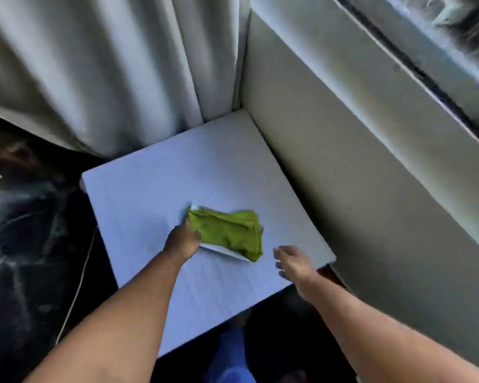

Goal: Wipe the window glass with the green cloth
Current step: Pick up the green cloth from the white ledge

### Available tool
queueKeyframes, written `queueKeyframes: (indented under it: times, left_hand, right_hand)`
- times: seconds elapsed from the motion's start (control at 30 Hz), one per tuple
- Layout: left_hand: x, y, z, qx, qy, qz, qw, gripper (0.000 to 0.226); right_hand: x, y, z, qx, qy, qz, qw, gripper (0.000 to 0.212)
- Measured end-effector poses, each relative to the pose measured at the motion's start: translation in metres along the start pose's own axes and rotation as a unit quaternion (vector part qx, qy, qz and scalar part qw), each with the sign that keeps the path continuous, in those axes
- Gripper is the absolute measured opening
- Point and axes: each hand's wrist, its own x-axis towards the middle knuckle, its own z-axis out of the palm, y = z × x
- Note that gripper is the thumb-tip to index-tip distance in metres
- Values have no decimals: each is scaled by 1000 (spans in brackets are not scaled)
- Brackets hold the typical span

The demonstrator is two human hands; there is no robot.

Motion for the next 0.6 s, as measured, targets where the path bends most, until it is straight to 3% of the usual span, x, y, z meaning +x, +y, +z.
queueKeyframes:
  times: [0.1,0.23,0.33,0.4,0.5,0.6]
  left_hand:
    - [34,-10,16,-43,9,-24,999,32]
    - [56,-13,30,-70,-16,-56,996,34]
    - [68,-14,35,-126,18,-88,988,36]
    - [70,-14,35,-198,2,-113,974,37]
    - [67,-16,18,-437,-100,-194,872,18]
    - [48,-10,-14,-503,-251,-176,808,19]
  right_hand:
    - [55,-10,41,-103,37,-49,993,21]
    - [91,-26,77,-212,67,-2,975,44]
    - [109,-30,94,-131,43,61,989,58]
    - [111,-32,96,-25,-4,95,995,48]
    - [97,-37,73,85,-140,106,981,32]
    - [65,-45,32,119,-203,37,971,34]
